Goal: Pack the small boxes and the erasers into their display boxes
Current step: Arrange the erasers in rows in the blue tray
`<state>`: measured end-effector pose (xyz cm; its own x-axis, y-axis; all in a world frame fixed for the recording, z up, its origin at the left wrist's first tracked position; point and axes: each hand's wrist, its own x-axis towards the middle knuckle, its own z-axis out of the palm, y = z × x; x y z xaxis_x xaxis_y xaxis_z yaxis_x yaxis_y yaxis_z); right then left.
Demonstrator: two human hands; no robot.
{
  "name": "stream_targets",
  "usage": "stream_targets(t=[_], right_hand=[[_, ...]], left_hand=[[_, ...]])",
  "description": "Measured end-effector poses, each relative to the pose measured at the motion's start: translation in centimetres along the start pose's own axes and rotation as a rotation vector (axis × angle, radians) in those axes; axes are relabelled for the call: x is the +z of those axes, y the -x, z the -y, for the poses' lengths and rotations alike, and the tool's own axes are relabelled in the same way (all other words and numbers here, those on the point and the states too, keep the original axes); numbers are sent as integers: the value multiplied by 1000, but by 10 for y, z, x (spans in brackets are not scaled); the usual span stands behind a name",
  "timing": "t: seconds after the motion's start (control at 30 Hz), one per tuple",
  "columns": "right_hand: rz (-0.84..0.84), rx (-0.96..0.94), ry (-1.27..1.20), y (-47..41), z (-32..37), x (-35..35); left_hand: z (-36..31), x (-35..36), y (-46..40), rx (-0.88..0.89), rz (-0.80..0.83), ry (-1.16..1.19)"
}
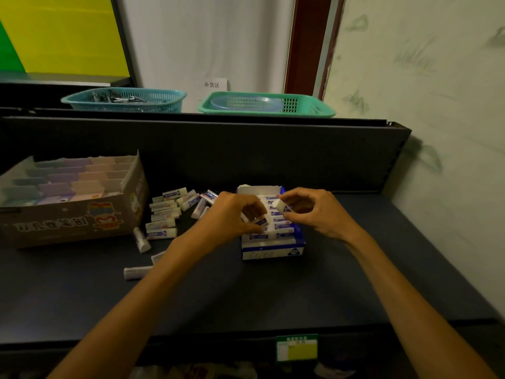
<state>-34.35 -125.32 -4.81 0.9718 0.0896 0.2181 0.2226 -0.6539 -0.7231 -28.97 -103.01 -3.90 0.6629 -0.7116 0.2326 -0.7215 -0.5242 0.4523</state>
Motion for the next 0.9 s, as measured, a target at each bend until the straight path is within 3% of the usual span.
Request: stream_targets(t=[0.37, 0.9], right_hand=[[169, -12, 141, 6, -1, 2], [307, -24, 511, -2, 0, 8]], left_hand=[[0, 25, -7, -30, 147, -247], [0, 25, -5, -69, 201, -279]])
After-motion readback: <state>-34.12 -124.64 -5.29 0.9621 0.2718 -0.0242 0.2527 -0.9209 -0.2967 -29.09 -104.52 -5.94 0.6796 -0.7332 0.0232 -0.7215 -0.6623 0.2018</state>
